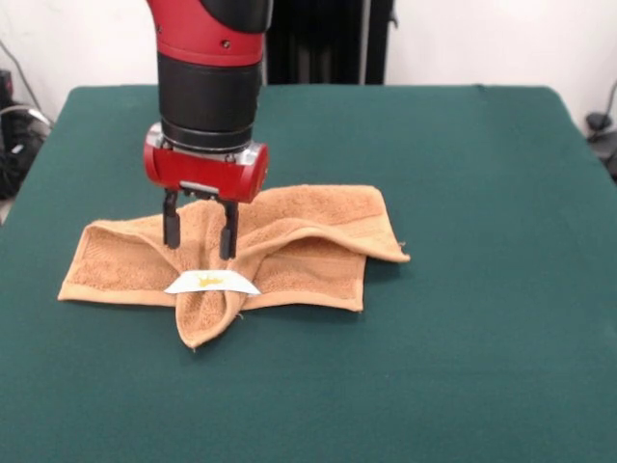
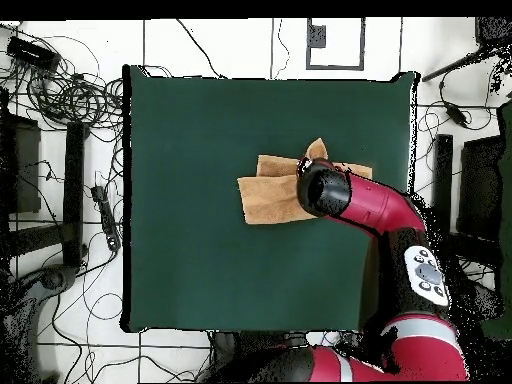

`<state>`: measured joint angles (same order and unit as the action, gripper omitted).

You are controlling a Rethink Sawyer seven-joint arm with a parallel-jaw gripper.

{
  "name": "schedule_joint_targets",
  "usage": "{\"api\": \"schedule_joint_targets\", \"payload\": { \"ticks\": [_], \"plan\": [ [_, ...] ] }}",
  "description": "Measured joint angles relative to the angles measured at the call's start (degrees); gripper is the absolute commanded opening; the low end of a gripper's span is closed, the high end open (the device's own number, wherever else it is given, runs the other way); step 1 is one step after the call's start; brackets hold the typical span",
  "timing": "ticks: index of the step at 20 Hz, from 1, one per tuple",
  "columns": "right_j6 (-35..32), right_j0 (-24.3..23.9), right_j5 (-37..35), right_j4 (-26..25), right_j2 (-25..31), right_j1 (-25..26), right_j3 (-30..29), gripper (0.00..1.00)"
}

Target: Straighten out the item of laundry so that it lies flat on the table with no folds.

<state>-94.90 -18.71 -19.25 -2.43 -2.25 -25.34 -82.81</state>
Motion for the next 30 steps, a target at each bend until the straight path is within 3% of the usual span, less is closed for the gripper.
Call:
{"api": "schedule_joint_targets", "payload": {
  "ticks": [30],
  "plan": [
    [0.00,0.08,1.60,0.02,0.00,3.89,-0.03,1.00]
  ]
}}
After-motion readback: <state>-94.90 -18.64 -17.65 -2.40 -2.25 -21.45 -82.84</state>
